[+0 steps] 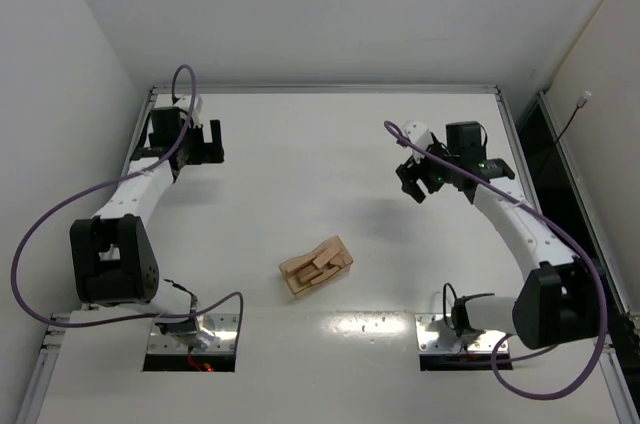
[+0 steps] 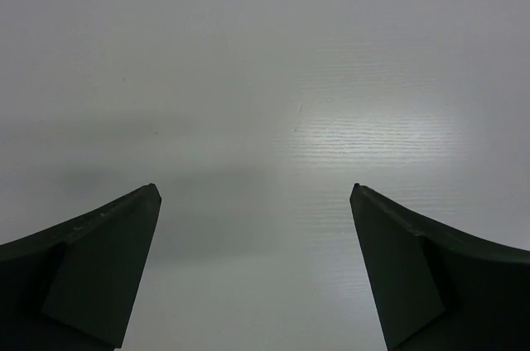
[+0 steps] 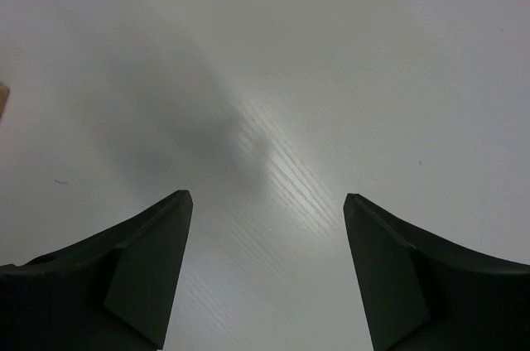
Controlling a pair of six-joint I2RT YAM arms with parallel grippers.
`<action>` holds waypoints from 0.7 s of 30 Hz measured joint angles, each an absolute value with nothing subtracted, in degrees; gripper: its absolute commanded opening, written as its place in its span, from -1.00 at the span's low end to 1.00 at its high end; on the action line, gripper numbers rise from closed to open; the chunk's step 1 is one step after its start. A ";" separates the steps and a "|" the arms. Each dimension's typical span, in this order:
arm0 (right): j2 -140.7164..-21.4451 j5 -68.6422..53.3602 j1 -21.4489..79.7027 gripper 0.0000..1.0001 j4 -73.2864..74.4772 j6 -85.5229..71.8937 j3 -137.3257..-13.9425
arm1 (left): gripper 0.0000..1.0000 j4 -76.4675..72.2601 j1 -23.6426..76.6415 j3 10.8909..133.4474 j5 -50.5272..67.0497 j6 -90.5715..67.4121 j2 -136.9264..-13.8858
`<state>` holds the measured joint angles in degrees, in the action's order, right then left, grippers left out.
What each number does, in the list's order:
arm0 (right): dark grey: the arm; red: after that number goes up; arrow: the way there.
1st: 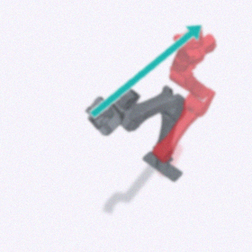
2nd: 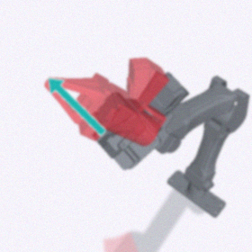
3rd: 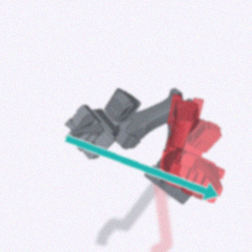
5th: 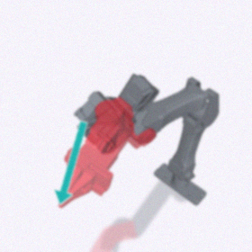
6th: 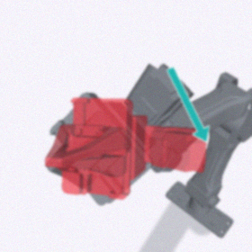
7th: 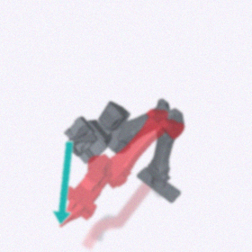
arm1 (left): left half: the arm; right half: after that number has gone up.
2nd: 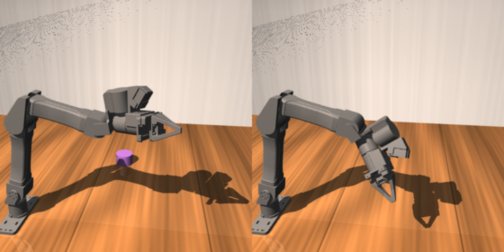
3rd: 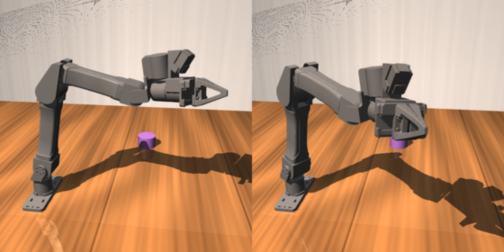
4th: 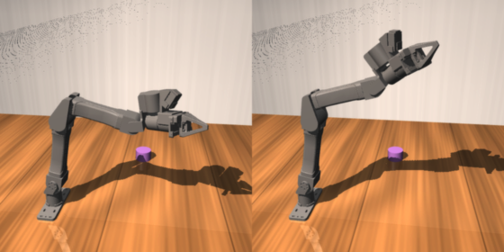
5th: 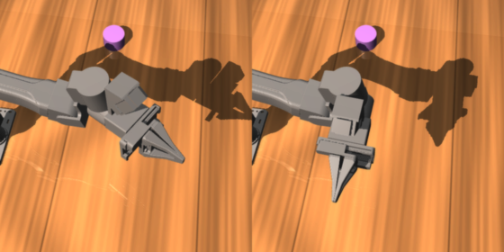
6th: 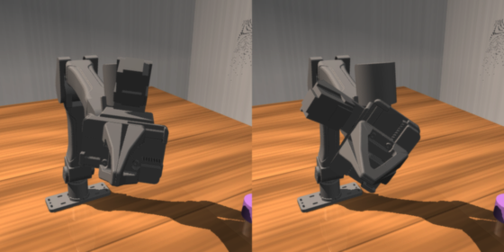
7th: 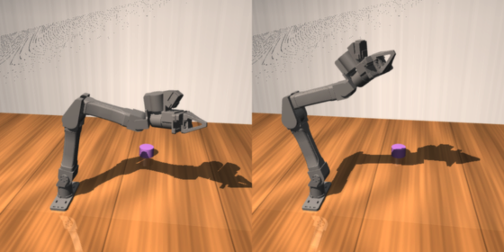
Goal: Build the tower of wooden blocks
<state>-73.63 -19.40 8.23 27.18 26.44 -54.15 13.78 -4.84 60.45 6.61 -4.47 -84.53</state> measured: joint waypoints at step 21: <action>-86.15 -26.13 42.83 -0.44 45.58 53.95 -67.00 | 0.98 17.39 -4.93 60.45 8.38 -4.91 -84.01</action>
